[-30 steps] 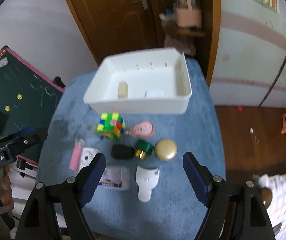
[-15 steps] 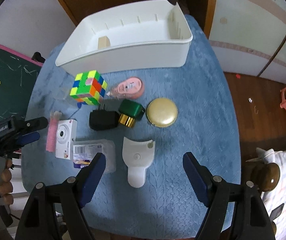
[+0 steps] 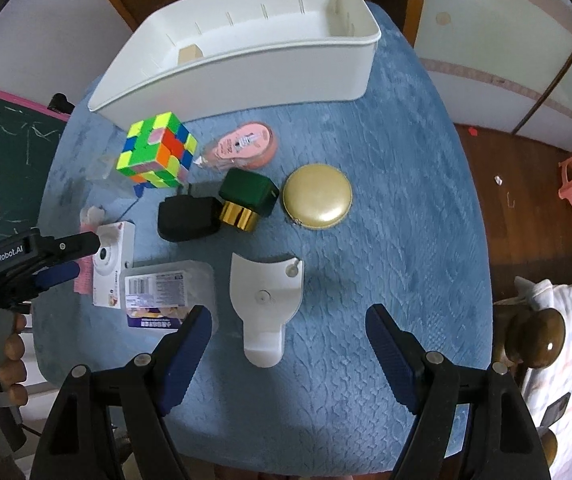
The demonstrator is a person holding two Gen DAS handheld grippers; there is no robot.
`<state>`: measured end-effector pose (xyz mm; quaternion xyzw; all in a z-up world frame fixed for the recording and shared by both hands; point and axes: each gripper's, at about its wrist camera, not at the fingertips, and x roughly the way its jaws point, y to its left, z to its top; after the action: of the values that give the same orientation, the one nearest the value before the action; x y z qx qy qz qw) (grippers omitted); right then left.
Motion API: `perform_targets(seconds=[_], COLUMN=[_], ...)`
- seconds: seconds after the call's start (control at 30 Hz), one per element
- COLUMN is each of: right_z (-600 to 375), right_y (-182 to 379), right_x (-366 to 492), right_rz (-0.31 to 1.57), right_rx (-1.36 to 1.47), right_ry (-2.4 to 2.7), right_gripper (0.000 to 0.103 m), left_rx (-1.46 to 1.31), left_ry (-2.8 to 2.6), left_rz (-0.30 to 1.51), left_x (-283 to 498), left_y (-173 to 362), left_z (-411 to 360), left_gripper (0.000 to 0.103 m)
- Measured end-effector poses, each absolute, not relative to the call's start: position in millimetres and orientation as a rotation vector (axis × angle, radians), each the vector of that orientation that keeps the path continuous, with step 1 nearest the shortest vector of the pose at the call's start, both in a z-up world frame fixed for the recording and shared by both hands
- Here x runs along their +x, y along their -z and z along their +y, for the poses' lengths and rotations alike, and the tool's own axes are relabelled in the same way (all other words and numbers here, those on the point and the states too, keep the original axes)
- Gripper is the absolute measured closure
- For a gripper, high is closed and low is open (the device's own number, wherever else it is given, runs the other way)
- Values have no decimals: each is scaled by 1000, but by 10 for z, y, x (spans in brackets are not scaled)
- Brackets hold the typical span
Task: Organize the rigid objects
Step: 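Grasp the white toy photo device with the left tool while the right tool grasps the white holder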
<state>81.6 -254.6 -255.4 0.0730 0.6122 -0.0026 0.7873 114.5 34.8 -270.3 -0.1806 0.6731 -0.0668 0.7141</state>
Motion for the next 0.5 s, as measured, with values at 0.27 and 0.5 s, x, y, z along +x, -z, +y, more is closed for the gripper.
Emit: perform_targets(seconds=[0.27,0.5], right_z=[-2597,-2626], right_y=[2663,2743], right_x=[852,908], right_rz=[1348,1369], right_rx=[185,205], right_ry=[27,34], right_gripper=[23,23], left_rx=[-357,-298], left_ry=[136,118], left_rz=[1518,1527], left_x=[1200,1297], left_y=[2808,2894], left_z=[258,131], left_gripper=[20,20])
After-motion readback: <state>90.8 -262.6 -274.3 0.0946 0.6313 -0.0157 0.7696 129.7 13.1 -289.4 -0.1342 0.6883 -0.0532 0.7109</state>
